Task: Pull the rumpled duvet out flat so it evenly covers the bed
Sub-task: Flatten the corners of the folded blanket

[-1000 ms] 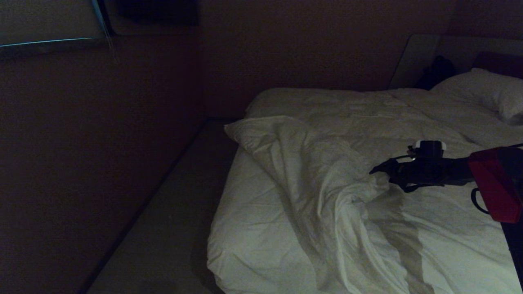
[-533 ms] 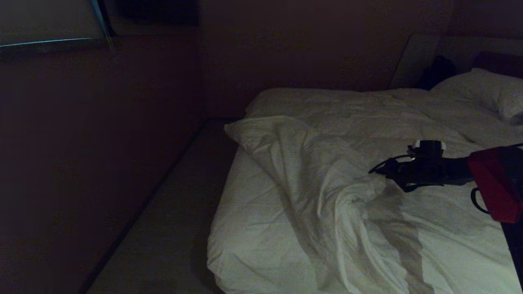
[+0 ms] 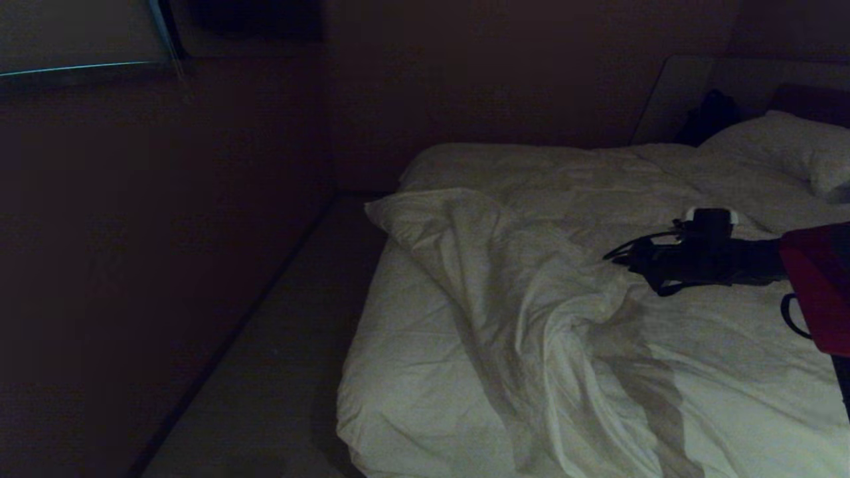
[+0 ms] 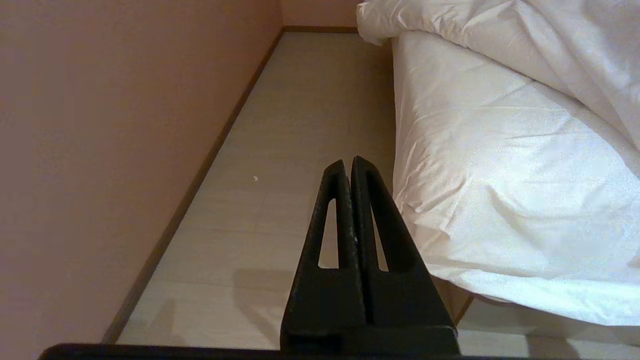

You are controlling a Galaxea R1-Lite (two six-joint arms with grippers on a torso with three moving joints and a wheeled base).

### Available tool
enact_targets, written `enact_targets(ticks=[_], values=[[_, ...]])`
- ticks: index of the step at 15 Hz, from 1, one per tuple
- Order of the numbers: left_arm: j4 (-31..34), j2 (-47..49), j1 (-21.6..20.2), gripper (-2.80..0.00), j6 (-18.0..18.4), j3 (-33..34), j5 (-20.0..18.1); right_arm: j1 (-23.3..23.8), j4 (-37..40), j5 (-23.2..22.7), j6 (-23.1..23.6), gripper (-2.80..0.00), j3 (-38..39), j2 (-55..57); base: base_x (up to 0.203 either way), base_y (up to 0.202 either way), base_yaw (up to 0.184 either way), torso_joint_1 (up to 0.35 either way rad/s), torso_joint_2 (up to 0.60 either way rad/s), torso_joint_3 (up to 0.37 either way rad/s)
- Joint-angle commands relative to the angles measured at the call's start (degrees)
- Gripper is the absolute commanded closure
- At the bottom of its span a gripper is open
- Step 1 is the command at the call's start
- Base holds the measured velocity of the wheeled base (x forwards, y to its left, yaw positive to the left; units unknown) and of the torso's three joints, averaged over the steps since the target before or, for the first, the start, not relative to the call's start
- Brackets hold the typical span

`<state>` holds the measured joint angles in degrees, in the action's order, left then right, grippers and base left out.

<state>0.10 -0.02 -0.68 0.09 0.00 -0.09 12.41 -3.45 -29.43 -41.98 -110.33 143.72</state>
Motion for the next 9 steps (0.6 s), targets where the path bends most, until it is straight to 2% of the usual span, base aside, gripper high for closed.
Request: enact_targets(ticks=[1, 5, 9], values=[[-0.01, 0.02, -0.02, 0.0, 0.0, 0.0, 0.0, -0.89, 1.05, -1.74, -4.29, 0.0, 0.31, -3.92, 0.0, 0.0, 0.0, 0.0, 0.0, 0.0], [-0.01, 0.02, -0.02, 0.0, 0.0, 0.0, 0.0, -4.54, 7.89, -1.77, -5.72, 0.0, 0.55, -10.99, 0.0, 0.0, 0.0, 0.0, 0.0, 0.0], [-0.01, 0.02, -0.02, 0.0, 0.0, 0.0, 0.0, -8.14, 11.43, -1.77, -8.56, 0.0, 1.47, -16.93, 0.0, 0.0, 0.0, 0.0, 0.0, 0.0]])
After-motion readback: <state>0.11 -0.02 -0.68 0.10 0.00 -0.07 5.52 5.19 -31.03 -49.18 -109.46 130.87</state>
